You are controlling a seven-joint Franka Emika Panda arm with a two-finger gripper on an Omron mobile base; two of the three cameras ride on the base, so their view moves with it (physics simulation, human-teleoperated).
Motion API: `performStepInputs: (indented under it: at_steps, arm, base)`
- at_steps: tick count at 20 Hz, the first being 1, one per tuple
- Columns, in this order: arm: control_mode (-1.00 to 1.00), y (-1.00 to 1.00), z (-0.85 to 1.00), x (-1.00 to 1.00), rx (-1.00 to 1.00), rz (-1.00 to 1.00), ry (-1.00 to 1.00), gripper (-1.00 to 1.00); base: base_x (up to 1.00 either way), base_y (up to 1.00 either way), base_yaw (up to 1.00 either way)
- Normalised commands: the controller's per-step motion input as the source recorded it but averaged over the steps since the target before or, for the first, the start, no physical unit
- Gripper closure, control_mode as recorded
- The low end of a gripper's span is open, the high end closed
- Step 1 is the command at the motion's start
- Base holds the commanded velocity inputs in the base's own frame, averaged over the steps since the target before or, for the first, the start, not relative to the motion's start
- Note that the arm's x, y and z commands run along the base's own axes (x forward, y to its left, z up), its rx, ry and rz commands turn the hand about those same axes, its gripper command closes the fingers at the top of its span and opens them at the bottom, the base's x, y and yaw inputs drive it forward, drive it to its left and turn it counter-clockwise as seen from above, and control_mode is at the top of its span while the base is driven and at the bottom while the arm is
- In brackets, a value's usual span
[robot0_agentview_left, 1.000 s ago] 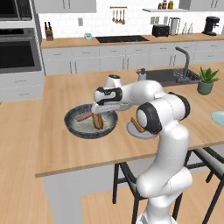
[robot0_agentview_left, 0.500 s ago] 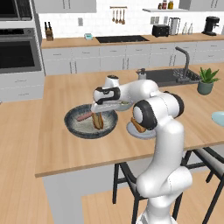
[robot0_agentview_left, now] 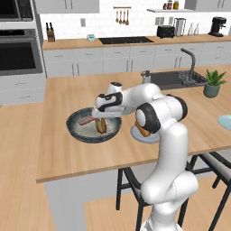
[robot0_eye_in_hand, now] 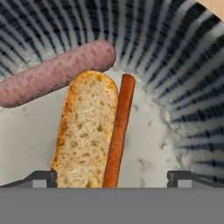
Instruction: Place one bun and one sausage from the bowl on each plate.
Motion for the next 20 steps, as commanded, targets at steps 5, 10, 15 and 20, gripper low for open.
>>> performStepInputs:
  at_steps: [5,10,15,20]
  arm:
    - [-1.0,0.0,-0.16,0.0,0.0,-0.07,0.0,-1.0]
    - [-1.0,0.0,-0.15,-0.02,0.01,-0.04,0.0,-1.0]
    - [-1.0,0.0,-0.04,-0.04,0.0,-0.01,0.01,-1.0]
    - [-1.0,0.0,-0.02,0.0,0.0,0.0,0.01,-1.0]
  base:
    - [0.0,0.0,0.0]
    - [0.0,0.0,0.0]
    - [0.0,0.0,0.0]
    - [0.0,0.0,0.0]
